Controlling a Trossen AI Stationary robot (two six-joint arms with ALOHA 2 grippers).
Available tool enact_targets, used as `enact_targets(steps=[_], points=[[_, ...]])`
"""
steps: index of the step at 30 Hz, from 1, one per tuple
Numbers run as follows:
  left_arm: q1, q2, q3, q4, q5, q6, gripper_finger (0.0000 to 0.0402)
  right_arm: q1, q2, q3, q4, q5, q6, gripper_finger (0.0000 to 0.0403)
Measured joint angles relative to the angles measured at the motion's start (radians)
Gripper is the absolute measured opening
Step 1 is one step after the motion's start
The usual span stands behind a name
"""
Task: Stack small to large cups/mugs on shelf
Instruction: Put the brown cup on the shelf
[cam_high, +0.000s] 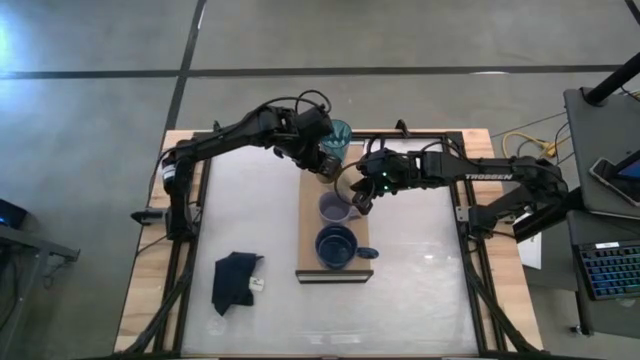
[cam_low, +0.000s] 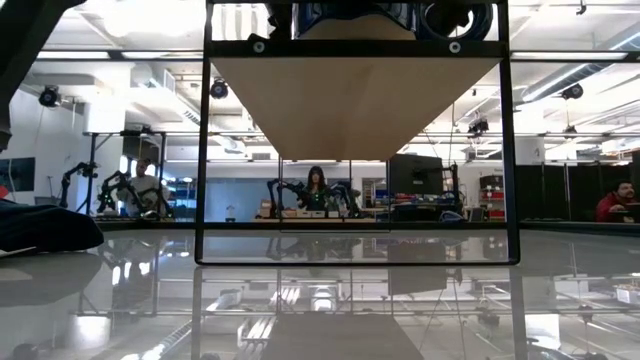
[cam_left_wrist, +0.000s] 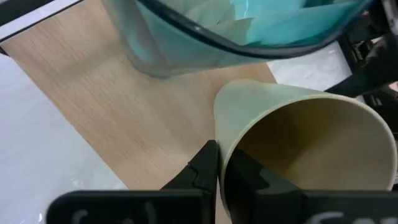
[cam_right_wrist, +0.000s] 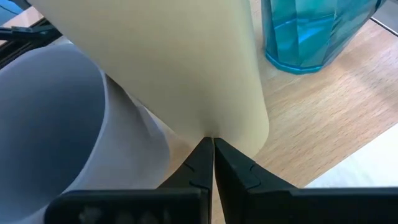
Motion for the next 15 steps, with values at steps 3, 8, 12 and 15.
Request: enact_targets(steps=[3, 8, 12, 15], points=[[0.0, 0.001, -0.001, 0.013, 0.005, 0.004, 0.0017, 0.0, 0.0, 0.0, -0.001, 0.001, -0.002, 0.0009], [-0.001, -0.001, -0.001, 0.012, 0.002, 0.009, 0.0061, 0.0, 0.0, 0.0, -0.012, 0.003, -0.009, 0.0009], [-0.001, -0.004, -0.001, 0.011, 0.001, 0.009, 0.0089, -0.01, 0.0, 0.0, -0.012, 0.003, -0.016, 0.0009], [-0.001, -0.004, -0.001, 0.012, 0.001, 0.009, 0.0104, -0.021, 0.003, 0.0, -0.013, 0.003, -0.024, 0.0009]])
